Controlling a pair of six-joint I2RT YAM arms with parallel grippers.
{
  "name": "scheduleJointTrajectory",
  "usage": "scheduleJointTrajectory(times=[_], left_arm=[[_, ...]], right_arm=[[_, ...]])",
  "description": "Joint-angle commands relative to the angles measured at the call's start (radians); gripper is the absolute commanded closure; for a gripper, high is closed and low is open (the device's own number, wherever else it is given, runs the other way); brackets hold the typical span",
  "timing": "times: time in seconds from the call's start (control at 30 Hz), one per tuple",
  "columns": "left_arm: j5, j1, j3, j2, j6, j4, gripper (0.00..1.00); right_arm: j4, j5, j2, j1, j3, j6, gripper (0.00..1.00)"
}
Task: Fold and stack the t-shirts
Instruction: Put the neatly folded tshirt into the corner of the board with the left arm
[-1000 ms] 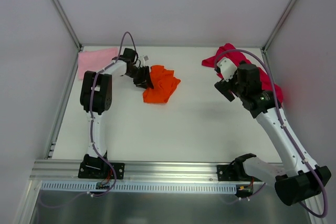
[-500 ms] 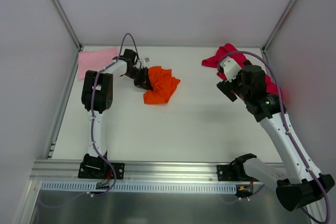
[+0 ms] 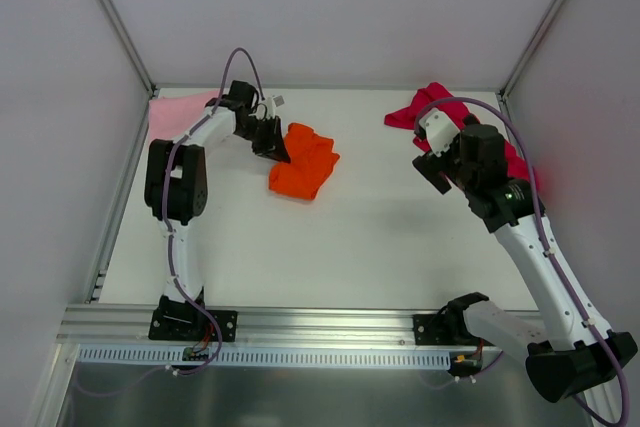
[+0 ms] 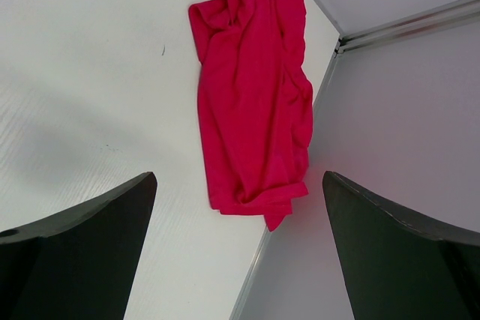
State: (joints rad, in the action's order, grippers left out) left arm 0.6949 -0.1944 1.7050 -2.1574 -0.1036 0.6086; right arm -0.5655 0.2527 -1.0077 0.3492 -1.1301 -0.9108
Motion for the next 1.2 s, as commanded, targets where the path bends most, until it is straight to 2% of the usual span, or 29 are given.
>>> scheduleJointTrajectory(times=[0.0,0.4,0.63,0.87,1.03,1.17], left_arm=[[0.02,0.009,0.019,0.103,0.038,0.039,1.0],[0.015,0.03,0.085,0.166,0.088,0.085,1.0],[-0.047,0.088,0.218,0.081,0.149,0.12,1.0],[-0.164,0.121,0.403,-0.033,0.229,0.177,1.0],[-0.19,0.156,0.533,-0.114,0.28,0.226,1.0],[-0.25,0.187,0.547,-0.125,0.298,0.188,1.0]], right_arm=[[0.029,-0.003,0.021,0.005,0.013,0.015,0.0],[0.03,-0.003,0.031,0.005,0.036,0.018,0.0],[0.03,-0.004,0.034,0.004,0.065,0.013,0.0],[0.032,-0.009,0.04,0.005,0.087,0.015,0.0],[0.029,-0.003,0.041,0.005,0.099,0.016,0.0],[0.029,-0.006,0.047,0.005,0.11,0.019,0.0]])
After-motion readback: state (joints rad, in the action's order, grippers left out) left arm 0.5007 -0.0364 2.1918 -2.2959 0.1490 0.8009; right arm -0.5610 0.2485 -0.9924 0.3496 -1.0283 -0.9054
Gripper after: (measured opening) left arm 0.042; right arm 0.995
